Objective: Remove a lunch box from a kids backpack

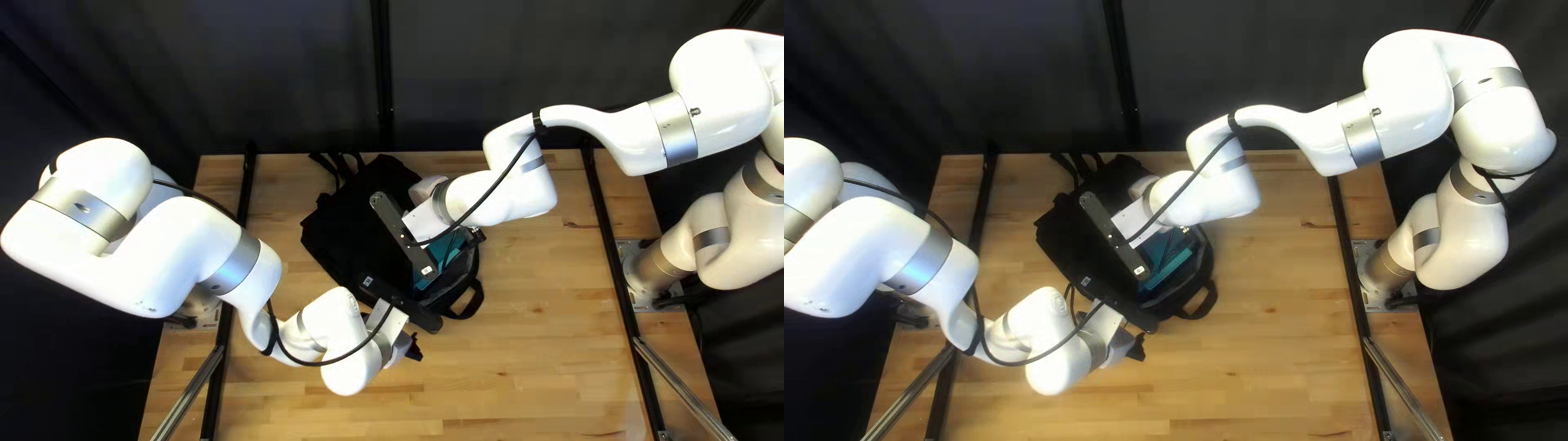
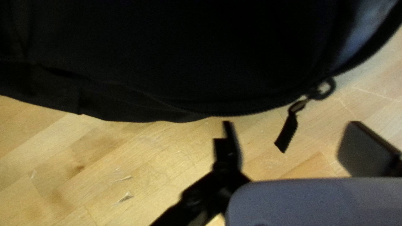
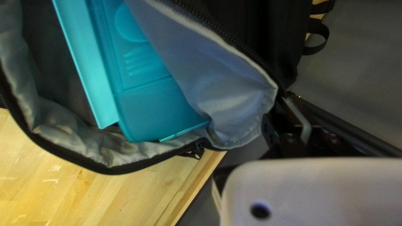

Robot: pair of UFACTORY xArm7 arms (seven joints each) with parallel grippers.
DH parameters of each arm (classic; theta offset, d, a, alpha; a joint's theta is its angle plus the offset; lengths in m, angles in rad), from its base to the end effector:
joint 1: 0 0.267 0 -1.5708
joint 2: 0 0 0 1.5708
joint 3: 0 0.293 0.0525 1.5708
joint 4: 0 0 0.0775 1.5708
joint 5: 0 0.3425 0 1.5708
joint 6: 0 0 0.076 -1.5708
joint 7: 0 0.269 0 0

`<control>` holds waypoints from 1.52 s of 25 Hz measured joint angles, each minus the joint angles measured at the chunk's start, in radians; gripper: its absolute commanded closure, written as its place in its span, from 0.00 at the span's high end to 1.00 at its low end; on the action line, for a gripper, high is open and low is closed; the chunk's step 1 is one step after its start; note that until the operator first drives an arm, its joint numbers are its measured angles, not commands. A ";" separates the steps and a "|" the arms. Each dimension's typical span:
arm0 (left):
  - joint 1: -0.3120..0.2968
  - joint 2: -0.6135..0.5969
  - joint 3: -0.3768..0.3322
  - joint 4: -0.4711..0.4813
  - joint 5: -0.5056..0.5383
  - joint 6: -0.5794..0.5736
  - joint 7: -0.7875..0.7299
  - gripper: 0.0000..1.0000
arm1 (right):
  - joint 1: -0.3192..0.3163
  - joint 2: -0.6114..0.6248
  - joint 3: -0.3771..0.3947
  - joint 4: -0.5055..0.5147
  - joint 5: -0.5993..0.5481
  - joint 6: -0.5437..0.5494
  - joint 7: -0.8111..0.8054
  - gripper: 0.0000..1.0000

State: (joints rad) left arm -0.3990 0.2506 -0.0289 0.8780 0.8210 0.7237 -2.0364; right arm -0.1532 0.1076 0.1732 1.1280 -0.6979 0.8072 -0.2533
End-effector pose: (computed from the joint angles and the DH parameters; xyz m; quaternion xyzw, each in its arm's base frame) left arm 0.4624 -0.1146 0.0531 -0.8601 -0.4446 -0.2180 0.1224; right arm 0.5663 -0.0795 0.2202 0.8999 0.3329 0.0713 0.2724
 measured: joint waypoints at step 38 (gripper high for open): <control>0.017 -0.229 -0.014 -0.215 -0.136 0.003 0.078 0.00 | 0.003 0.009 0.005 0.007 0.023 0.026 -0.002 0.00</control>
State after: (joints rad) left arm -0.3816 0.0220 -0.0428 0.6626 0.6847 0.7271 -1.9579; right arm -0.1499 0.1164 0.1778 1.1350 -0.6748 0.8328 -0.2557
